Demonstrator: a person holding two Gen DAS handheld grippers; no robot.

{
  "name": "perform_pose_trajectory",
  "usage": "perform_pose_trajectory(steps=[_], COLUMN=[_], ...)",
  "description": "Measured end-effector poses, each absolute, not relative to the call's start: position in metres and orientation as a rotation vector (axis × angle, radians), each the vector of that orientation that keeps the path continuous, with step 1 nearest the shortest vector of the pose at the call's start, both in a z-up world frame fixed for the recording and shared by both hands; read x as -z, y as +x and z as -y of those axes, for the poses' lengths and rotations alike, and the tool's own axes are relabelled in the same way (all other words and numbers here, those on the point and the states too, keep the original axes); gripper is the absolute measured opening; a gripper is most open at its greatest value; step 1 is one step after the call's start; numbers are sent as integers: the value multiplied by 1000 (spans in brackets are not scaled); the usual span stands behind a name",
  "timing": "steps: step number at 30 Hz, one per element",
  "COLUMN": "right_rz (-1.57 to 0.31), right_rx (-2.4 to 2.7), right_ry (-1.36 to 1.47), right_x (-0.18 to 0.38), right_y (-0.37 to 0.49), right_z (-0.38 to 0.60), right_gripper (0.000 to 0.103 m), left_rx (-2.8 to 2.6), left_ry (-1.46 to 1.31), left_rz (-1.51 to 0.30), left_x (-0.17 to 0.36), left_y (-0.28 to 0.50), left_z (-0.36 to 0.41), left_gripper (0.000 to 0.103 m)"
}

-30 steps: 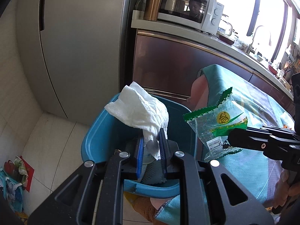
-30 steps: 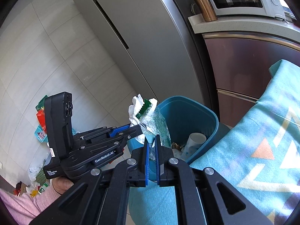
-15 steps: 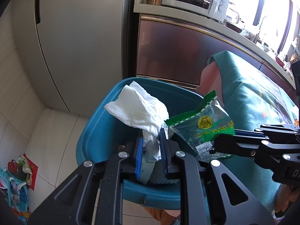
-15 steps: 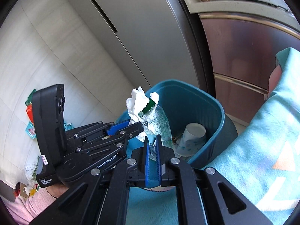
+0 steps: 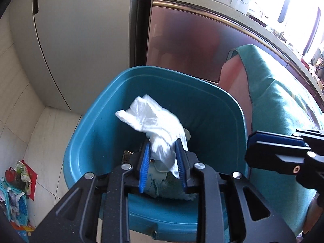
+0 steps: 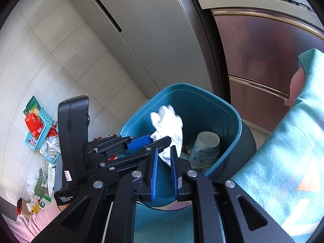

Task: Collect trash
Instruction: 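Open both grippers to drop the tissue and packet into the bin, then move both tools back over the orange peels and foam net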

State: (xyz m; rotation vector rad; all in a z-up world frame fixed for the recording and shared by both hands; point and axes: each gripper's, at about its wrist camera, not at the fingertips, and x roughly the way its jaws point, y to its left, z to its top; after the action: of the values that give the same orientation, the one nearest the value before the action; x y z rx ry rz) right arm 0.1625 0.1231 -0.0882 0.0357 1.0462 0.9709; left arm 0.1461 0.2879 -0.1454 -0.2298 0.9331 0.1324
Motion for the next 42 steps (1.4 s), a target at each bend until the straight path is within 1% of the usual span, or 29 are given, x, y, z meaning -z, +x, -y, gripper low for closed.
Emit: perform_pose_trajectory(steps=[1, 3, 12, 20, 22, 23, 25, 26, 31, 34, 38, 42], right_rz=[-1044, -1039, -1022, -980, -956, -944, -916, -904, -842, -806, -770, -746], right_rx=[-973, -974, -967, -972, -974, -974, -971, -968, -922, -877, -788, -684], right_ry=[38, 40, 67, 104, 107, 110, 115, 121, 144, 170, 194, 219], right_x=[89, 89, 91, 84, 79, 77, 71, 68, 55, 48, 41, 40], right_y=[163, 162, 160, 153, 149, 147, 141, 139, 128, 120, 109, 100], right_z=[-121, -117, -99, -77, -70, -65, -53, -47, -8, 21, 64, 109], right_gripper=[15, 17, 20, 23, 24, 27, 28, 28, 29, 32, 36, 36], left_rx=[-128, -130, -126, -91, -69, -60, -38, -22, 65, 127, 218, 313], left_ry=[-231, -231, -222, -212, -210, -207, -197, -198, -185, -176, -148, -112], left_rz=[-930, -925, -868, -755, -725, -712, -685, -673, -635, -628, -642, -664], left_x=[146, 146, 126, 86, 75, 71, 61, 56, 38, 34, 34, 37], left_y=[145, 145, 126, 91, 83, 81, 74, 71, 63, 63, 68, 77], left_z=[-288, -288, -281, -265, -258, -254, -246, -241, -210, -187, -148, -102], left_gripper=[27, 28, 28, 35, 37, 38, 41, 43, 46, 48, 48, 48])
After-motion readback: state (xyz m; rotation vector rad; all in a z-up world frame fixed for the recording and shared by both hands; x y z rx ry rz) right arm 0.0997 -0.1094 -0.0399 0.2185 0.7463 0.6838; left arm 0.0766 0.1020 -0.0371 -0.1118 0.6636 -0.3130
